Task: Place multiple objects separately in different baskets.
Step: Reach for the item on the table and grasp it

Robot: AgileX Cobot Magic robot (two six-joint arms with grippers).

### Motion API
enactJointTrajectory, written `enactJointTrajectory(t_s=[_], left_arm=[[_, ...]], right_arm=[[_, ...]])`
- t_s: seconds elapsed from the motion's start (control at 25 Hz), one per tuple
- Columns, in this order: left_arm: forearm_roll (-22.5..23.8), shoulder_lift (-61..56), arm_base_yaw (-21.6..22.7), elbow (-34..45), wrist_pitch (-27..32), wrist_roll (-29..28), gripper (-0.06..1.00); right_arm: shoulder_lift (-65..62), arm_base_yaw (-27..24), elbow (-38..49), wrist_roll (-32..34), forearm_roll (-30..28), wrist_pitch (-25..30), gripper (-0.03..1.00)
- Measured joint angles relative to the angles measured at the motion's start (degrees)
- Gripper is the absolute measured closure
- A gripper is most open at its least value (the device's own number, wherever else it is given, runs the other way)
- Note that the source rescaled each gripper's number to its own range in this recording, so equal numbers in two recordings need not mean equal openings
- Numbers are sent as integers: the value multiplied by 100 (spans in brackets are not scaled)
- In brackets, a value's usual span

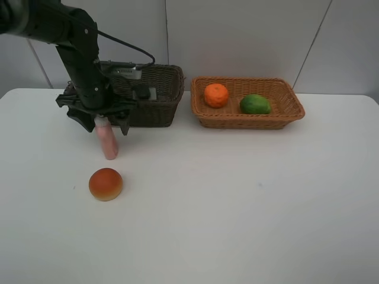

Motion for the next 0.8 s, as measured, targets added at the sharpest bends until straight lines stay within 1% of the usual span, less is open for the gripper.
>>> enactJointTrajectory(t_s=[0.2,0.64,0.68,0.72,0.8], left_arm=[[-32,191,-5,6,-11,69,-2],[1,197,-8,7,-93,85,-1],[39,197,-8,7,-93,85,0],[73,197,-8,7,-93,85,3],[112,197,-8,7,-87,85,16]], right_arm=[[0,0,0,0,0,0,13],[0,0,0,0,0,0,13],[0,0,0,0,0,0,13],[0,0,0,0,0,0,13],[0,0,0,0,0,0,13]])
